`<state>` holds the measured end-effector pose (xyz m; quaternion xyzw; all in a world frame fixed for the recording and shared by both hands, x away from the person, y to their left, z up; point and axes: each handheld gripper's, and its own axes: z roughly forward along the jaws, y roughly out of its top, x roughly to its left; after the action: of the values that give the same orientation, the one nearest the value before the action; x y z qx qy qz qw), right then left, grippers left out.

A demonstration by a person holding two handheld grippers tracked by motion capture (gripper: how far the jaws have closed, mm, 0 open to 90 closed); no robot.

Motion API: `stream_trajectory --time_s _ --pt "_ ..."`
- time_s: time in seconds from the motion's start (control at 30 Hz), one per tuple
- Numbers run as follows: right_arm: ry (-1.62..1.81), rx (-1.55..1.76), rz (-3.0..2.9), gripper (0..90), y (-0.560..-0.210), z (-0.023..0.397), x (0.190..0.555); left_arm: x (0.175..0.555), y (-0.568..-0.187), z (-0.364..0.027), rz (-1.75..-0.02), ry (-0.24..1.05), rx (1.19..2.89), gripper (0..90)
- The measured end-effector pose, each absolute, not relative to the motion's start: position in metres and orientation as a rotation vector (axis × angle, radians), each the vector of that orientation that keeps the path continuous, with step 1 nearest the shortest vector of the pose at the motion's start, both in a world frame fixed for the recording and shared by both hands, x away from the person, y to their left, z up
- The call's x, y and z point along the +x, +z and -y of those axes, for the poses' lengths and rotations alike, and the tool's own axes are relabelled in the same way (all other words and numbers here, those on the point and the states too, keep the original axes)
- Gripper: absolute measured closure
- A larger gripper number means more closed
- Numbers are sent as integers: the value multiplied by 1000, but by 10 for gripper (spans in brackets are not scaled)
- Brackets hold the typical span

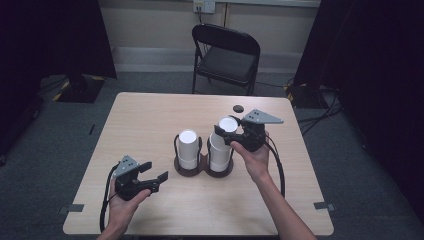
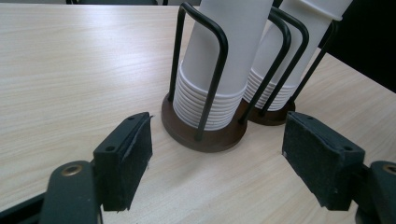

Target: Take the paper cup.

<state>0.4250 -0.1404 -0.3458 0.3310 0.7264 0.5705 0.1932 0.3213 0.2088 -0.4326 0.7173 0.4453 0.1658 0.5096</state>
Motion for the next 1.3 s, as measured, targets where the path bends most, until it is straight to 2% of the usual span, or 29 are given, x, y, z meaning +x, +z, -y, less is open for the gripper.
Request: stream_trajectory --time_s 0.57,1.03,1.3 --pt "1701 939 -1974 339 -326 157 413 320 -430 -205 -1038 379 1729 242" --pt "1774 1047 -1964 339 -329 188 396 322 -430 -204 -1020 371 1744 275" --pt "1847 1082 -2009 340 -335 188 384 326 -425 -199 -979 361 1754 252"
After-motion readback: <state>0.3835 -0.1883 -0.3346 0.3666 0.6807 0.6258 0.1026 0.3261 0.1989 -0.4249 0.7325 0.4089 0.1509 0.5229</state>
